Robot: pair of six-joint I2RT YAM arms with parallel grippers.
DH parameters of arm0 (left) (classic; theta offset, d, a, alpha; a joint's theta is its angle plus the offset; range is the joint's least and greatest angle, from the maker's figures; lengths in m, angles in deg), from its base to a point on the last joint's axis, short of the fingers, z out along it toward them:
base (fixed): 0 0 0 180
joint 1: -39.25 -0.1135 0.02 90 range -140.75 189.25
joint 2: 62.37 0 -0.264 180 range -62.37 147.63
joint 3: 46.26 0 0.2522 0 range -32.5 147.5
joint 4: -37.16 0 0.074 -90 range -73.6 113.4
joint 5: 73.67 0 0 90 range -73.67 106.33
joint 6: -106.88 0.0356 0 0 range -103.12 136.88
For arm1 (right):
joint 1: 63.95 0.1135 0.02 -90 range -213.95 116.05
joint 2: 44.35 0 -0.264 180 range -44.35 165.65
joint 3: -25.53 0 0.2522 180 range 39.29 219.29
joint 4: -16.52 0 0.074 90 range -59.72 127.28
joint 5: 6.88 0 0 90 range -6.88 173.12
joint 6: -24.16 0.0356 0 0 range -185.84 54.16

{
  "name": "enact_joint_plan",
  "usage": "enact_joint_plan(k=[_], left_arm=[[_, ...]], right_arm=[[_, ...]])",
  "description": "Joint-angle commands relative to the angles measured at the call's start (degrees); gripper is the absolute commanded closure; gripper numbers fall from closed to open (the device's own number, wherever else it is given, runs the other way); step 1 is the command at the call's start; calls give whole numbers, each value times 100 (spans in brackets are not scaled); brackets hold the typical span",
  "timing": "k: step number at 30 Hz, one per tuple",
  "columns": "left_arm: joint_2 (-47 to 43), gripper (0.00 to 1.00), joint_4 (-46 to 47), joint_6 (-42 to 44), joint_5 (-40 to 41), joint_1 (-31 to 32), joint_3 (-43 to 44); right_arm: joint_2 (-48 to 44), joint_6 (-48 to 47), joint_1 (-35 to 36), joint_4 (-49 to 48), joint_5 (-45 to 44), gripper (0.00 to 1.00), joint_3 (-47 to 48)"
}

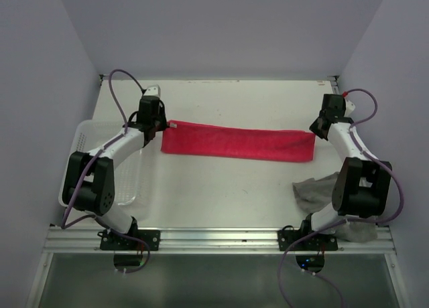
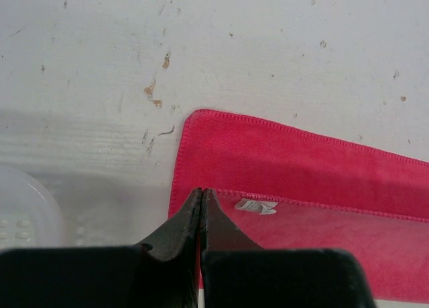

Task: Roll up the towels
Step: Fold the towel

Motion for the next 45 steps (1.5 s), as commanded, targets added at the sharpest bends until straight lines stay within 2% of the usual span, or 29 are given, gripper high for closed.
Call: enact_joint_plan(k=[1, 25, 27, 28, 29, 33, 34, 36, 37, 39, 40, 45], left_arm=[[95, 100, 122, 170, 202, 8, 330], [851, 100, 306, 249, 184, -1, 603], [878, 93, 307, 249, 175, -1, 603], [895, 82, 307, 240, 184, -1, 612], [913, 77, 307, 240, 184, -1, 621], [974, 71, 307, 258, 202, -1, 682], [992, 58, 307, 258, 219, -1, 700], [992, 46, 307, 232, 246, -1, 735], [966, 43, 307, 223, 254, -1, 744], [913, 37, 509, 223, 211, -1, 761], [835, 27, 500, 223, 193, -1, 770], [457, 3, 412, 240, 26, -1, 796]], right_arm=[[132, -6, -8, -173, -53, 100, 333], [1107, 38, 89, -252, 8, 99, 816], [1186, 47, 107, -252, 17, 94, 852], [1213, 64, 107, -252, 26, 88, 869], [1239, 64, 107, -270, 34, 84, 878], [1371, 117, 124, -261, 70, 69, 966], [1397, 126, 124, -218, 78, 60, 1027], [1459, 117, 124, -139, 131, 51, 1098], [1520, 126, 124, -112, 140, 46, 1168], [1538, 100, 124, -59, 114, 42, 1212], [1521, 91, 124, 11, 114, 41, 1247], [1161, -93, 124, 73, 122, 36, 1037]])
